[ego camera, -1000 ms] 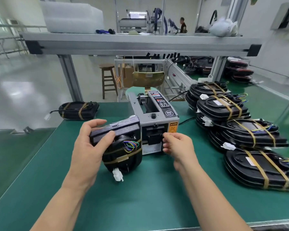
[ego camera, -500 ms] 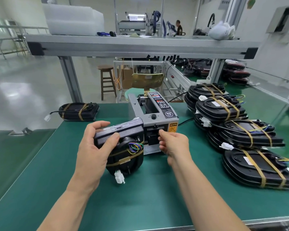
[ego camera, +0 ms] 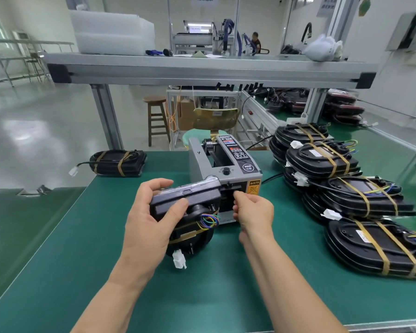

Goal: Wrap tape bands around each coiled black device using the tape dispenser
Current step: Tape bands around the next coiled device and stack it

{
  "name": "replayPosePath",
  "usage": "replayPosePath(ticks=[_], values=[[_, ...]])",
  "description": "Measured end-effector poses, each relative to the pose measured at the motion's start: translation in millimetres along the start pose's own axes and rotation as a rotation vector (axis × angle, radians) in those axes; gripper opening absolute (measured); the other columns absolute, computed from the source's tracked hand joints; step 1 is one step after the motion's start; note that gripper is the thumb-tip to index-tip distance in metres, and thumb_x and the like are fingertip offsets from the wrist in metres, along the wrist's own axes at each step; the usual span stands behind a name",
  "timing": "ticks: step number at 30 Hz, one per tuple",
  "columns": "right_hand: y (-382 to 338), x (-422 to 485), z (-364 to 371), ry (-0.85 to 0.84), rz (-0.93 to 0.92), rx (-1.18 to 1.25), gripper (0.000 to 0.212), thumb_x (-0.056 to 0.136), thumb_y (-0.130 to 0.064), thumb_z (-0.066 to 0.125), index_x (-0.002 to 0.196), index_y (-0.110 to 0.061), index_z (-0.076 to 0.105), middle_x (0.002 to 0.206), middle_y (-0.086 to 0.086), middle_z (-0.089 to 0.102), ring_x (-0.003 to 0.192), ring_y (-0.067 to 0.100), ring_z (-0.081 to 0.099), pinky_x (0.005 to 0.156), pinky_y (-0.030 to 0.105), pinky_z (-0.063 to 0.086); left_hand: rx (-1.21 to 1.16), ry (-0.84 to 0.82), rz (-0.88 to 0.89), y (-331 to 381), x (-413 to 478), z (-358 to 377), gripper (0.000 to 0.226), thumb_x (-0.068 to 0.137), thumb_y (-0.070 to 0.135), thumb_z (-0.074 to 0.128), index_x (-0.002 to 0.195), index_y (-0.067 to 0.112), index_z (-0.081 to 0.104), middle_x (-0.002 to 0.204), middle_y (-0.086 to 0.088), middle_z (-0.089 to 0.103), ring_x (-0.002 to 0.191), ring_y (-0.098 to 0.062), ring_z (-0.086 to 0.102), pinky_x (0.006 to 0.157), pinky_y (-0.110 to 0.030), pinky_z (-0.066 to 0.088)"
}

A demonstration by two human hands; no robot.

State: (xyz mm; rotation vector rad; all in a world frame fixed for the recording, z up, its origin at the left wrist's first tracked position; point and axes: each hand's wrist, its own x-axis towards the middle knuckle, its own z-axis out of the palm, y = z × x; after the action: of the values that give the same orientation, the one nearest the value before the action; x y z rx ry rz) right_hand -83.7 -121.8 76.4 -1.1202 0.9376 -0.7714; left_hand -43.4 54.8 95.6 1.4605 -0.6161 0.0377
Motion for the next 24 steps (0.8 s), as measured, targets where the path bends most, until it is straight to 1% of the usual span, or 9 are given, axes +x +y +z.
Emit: replayPosePath(ticks=[3,6,9,11,13,16,17,20,24], values=[[-10,-11,-9,-0.046,-0.055,0.155,0.025,0.088,-0.003,0.065,0.064,-0.008,0.058,0.056,0.002,0.05,0.039,0.004,0.042,0.039,0.014,0.037,0.006,-0.007,0.008,2,-1,3,0.035,0.074,0.032,0.073,0.105,0.041,0.061,0.094,0.013,0.066,0.085,-0.009,0.066,0.079,-0.015,0.05],[-30,-30,-13,-0.133,-0.179,0.216,0.027,0.087,-0.005,0.068,0.061,-0.012,0.066,0.062,-0.002,0.063,0.051,0.002,0.054,0.052,0.013,0.045,-0.012,-0.013,0.018,3,-2,11,0.033,0.075,0.03,0.073,0.105,0.041,0.064,0.101,0.004,0.067,0.093,-0.018,0.066,0.09,-0.028,0.051],[-46,-52,-11,-0.236,-0.266,0.219,0.028,0.084,-0.008,0.072,0.059,-0.018,0.076,0.101,-0.004,0.069,0.08,0.004,0.065,0.074,0.016,0.048,-0.005,-0.003,0.034,3,-3,20,0.028,0.08,0.021,0.077,0.1,0.037,0.066,0.105,-0.001,0.068,0.099,-0.021,0.065,0.096,-0.043,0.051],[-49,-65,-9,-0.281,-0.31,0.176,0.027,0.083,-0.009,0.074,0.059,-0.022,0.076,0.116,-0.01,0.064,0.098,0.002,0.065,0.079,0.015,0.047,0.0,0.004,0.032,3,-4,26,0.028,0.082,0.017,0.077,0.1,0.036,0.066,0.106,-0.002,0.068,0.1,-0.023,0.065,0.097,-0.048,0.05],[-45,-74,-6,-0.313,-0.335,0.105,0.026,0.082,-0.011,0.075,0.058,-0.023,0.075,0.12,-0.016,0.062,0.11,0.003,0.062,0.082,0.017,0.049,0.001,0.006,0.032,5,-5,29,0.026,0.079,0.023,0.079,0.1,0.034,0.066,0.105,-0.002,0.068,0.1,-0.023,0.066,0.095,-0.048,0.051],[-37,-79,-3,-0.294,-0.369,0.007,0.018,0.076,-0.021,0.077,0.059,-0.026,0.075,0.124,-0.02,0.059,0.125,0.012,0.054,0.104,0.043,0.046,-0.013,0.012,0.033,8,-7,32,0.025,0.077,0.031,0.078,0.099,0.034,0.067,0.104,-0.004,0.068,0.099,-0.023,0.066,0.093,-0.05,0.052],[-37,-80,-2,-0.279,-0.373,-0.014,0.011,0.071,-0.027,0.075,0.06,-0.026,0.075,0.124,-0.022,0.058,0.127,0.013,0.052,0.107,0.047,0.044,-0.016,0.012,0.032,9,-7,32,0.025,0.076,0.033,0.075,0.099,0.034,0.066,0.104,-0.005,0.067,0.099,-0.023,0.066,0.093,-0.05,0.052],[-35,-78,-1,-0.237,-0.418,-0.084,0.011,0.064,-0.035,0.068,0.065,-0.027,0.075,0.125,-0.027,0.055,0.131,0.01,0.048,0.11,0.047,0.04,-0.003,0.012,0.044,9,-8,32,0.026,0.079,0.032,0.078,0.101,0.037,0.066,0.105,-0.004,0.067,0.1,-0.022,0.065,0.094,-0.048,0.051],[-30,-76,-1,-0.263,-0.408,-0.088,0.01,0.064,-0.035,0.067,0.064,-0.029,0.075,0.126,-0.026,0.054,0.131,0.008,0.047,0.11,0.047,0.04,0.003,0.013,0.045,9,-10,32,0.027,0.076,0.03,0.073,0.101,0.038,0.064,0.104,-0.003,0.067,0.099,-0.021,0.065,0.093,-0.044,0.052]])
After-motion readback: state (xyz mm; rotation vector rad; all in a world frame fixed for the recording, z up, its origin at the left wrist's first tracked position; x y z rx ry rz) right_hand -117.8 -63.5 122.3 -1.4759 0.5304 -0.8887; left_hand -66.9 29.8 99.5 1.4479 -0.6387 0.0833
